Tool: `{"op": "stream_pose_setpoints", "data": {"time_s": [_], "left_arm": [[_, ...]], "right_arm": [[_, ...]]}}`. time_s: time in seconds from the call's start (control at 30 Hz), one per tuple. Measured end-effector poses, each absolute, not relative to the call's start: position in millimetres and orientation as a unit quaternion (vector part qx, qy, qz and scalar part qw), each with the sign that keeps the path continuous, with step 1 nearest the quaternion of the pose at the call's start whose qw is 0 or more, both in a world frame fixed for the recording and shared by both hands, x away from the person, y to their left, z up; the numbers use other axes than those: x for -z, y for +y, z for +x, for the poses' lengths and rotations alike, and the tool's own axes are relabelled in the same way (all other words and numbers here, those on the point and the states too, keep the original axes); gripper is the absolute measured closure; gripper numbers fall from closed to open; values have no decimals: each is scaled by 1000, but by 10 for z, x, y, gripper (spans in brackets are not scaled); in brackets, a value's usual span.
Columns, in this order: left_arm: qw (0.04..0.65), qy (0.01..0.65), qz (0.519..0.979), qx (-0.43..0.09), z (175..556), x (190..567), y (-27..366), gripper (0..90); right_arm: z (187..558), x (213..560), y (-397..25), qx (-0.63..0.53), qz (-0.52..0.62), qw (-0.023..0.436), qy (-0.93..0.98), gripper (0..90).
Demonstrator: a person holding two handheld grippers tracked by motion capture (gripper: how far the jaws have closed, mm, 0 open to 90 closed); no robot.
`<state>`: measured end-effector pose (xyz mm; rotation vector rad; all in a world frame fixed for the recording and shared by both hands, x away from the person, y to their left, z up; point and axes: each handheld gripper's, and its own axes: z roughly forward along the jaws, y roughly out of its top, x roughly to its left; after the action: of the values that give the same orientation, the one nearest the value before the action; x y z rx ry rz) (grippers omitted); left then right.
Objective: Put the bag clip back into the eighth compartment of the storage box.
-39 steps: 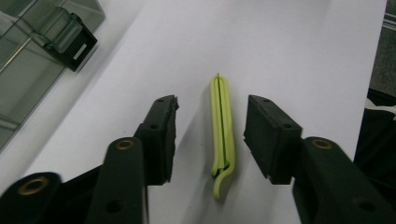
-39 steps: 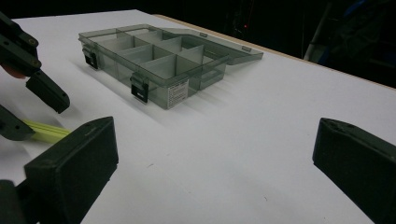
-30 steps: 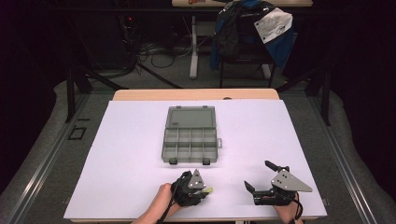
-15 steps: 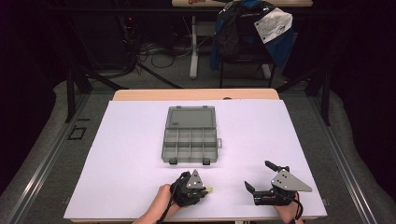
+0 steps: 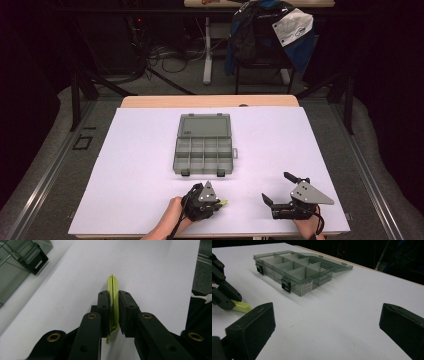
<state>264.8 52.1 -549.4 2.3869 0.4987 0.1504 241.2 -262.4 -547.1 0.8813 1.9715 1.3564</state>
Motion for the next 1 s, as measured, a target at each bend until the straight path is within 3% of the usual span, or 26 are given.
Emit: {"op": "stream_pose_setpoints", "data": {"time_s": [1.0], "left_arm": [[371, 189, 906, -78, 2715, 5309, 611, 803]], "right_arm": [[2386, 5451, -2628, -511, 329, 300, 735, 1]]}}
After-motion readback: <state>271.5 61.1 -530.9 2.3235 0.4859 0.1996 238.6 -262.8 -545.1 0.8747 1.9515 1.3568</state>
